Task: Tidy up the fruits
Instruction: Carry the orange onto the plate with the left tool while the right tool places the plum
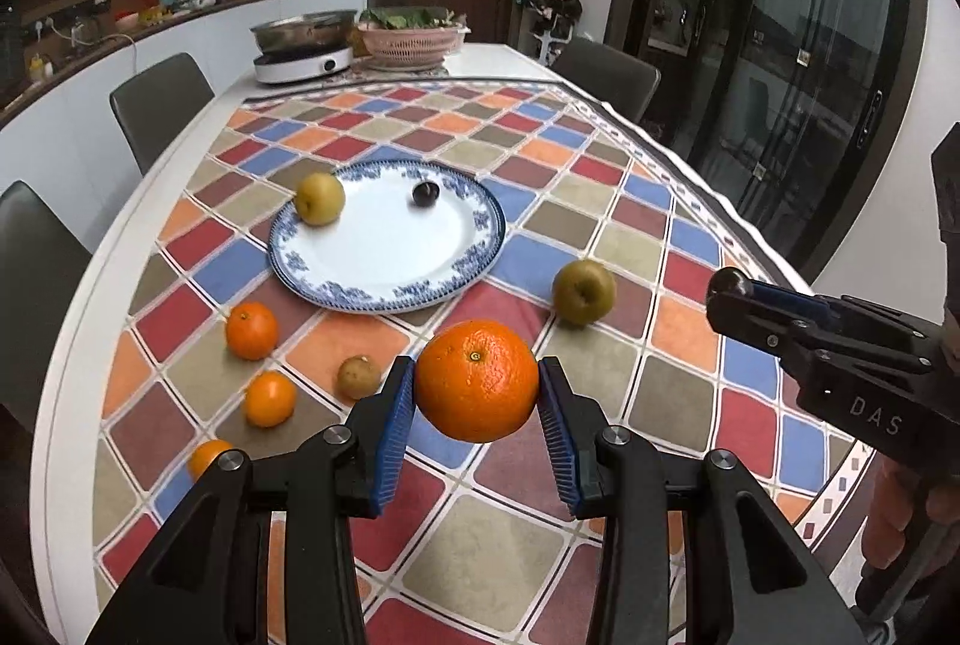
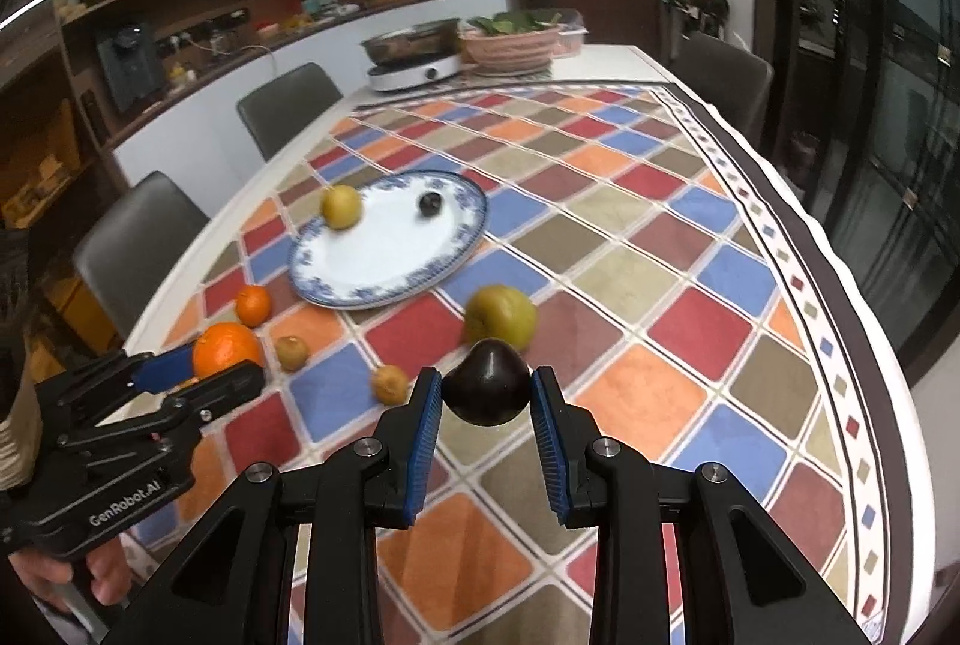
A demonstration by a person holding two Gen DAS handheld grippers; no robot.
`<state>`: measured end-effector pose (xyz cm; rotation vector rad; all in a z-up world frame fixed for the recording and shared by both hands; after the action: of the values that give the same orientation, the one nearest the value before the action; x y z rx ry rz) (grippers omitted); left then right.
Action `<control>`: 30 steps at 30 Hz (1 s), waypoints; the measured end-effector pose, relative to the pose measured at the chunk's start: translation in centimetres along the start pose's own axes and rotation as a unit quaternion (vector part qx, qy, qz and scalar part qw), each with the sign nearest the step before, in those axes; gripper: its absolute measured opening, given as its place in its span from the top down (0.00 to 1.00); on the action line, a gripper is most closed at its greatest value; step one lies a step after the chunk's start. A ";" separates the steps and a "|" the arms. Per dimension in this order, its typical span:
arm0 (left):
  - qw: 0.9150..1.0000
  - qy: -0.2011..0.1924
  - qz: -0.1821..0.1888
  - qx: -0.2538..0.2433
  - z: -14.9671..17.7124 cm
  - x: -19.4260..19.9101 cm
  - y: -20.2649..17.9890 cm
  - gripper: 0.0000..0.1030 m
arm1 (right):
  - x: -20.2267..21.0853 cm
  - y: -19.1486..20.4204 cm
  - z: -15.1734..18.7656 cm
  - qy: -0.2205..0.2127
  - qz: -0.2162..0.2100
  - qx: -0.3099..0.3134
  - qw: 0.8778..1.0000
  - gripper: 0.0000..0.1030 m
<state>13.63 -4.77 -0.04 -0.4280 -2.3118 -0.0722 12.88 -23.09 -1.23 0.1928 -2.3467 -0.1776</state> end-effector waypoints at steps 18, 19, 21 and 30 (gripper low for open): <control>0.999 -0.035 -0.012 0.008 -6.2 1.3 2.7 0.61 | -0.7 3.9 -6.3 -0.017 -0.063 0.051 0.997 0.69; 0.999 -0.034 -0.012 0.008 -6.5 1.0 2.9 0.61 | -0.9 4.0 -6.6 -0.016 -0.065 0.052 0.996 0.69; 0.999 -0.031 -0.012 0.009 -7.0 0.5 3.3 0.61 | -1.5 4.3 -7.4 -0.013 -0.070 0.059 0.996 0.69; 1.000 -0.013 -0.017 0.005 -9.1 -3.1 5.3 0.61 | -5.6 4.8 -10.8 0.004 -0.077 0.080 0.994 0.69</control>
<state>23.62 -2.34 3.72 -0.3861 -2.3449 -0.0729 24.01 -18.07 3.39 0.4534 -2.3386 -0.0638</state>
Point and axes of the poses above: each gripper's, at about its wrist camera, not at the fingertips, and x roughly against the way its jaws point, y to its left, z to its underside, the point moved 1 cm from there along -x, roughly the way its jaws point, and after that the axes turned 1 degree about -z, right-handed, at the moved point
